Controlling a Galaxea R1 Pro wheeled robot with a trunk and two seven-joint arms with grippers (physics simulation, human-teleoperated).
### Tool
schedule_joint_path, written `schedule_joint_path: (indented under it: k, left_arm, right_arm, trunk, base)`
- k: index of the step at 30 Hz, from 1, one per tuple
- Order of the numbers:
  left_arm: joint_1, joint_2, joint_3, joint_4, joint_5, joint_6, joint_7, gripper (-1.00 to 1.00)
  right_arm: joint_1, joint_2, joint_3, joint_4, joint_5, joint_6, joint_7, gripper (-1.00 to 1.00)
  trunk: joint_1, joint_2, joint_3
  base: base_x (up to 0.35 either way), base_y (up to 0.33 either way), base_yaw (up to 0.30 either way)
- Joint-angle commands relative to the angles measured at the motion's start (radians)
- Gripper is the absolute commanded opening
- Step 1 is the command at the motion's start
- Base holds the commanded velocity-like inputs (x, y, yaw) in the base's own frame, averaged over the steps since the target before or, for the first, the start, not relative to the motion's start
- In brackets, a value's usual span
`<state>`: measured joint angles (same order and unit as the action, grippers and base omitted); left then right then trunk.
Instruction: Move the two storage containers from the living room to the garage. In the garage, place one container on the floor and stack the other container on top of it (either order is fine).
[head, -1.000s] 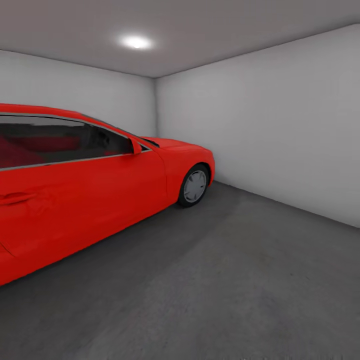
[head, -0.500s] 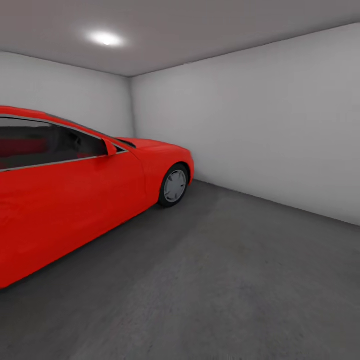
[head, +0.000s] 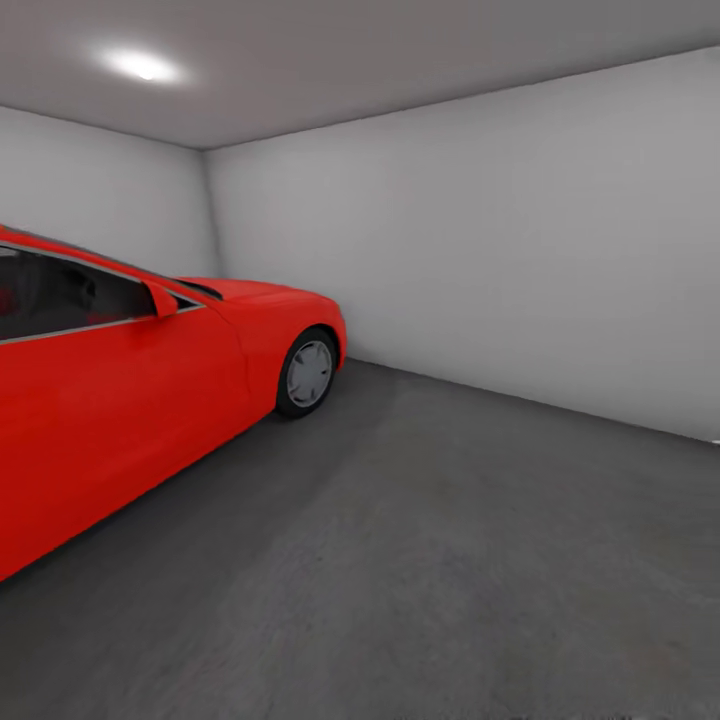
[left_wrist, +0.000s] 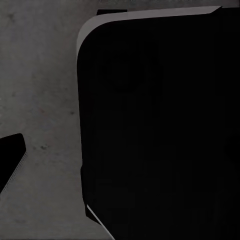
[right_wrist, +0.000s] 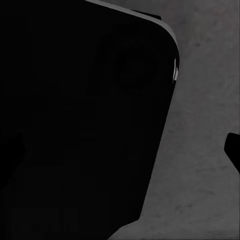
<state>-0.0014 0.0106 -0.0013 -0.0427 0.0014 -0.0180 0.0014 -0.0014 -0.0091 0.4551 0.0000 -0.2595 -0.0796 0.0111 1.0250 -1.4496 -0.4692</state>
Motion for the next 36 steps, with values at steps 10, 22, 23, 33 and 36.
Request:
schedule_joint_path:
  k: [10,22,23,33,36]
  left_arm:
    - [0.000,0.000,0.000,0.000,0.000,-0.002,0.000,1.00]
    - [0.000,0.000,0.000,0.000,0.000,-0.002,0.000,1.00]
    - [0.000,0.000,0.000,0.000,0.000,-0.002,0.000,1.00]
    - [0.000,0.000,0.000,0.000,0.000,-0.002,0.000,1.00]
    - [0.000,0.000,0.000,0.000,0.000,-0.002,0.000,1.00]
  right_arm:
    - [0.000,0.001,0.010,0.000,-0.008,-0.003,0.001,1.00]
    - [0.000,0.000,0.010,0.000,-0.007,-0.004,0.001,1.00]
    - [0.000,0.000,0.010,0.000,-0.007,-0.005,0.001,1.00]
    - [0.000,-0.001,0.010,0.000,-0.013,-0.005,0.001,1.00]
    - [0.000,-0.001,0.010,0.000,-0.013,-0.005,0.001,1.00]
  trunk:
    - [0.000,0.000,-0.001]
    - [0.000,0.000,-0.001]
    - [0.000,0.000,-0.001]
    - [0.000,0.000,-0.001]
    - [0.000,0.000,-0.001]
  base:
    - [0.000,0.000,-0.289]
    - [0.000,0.000,-0.289]
    - [0.000,0.000,-0.289]
    - [0.000,0.000,-0.289]
    - [0.000,0.000,-0.290]
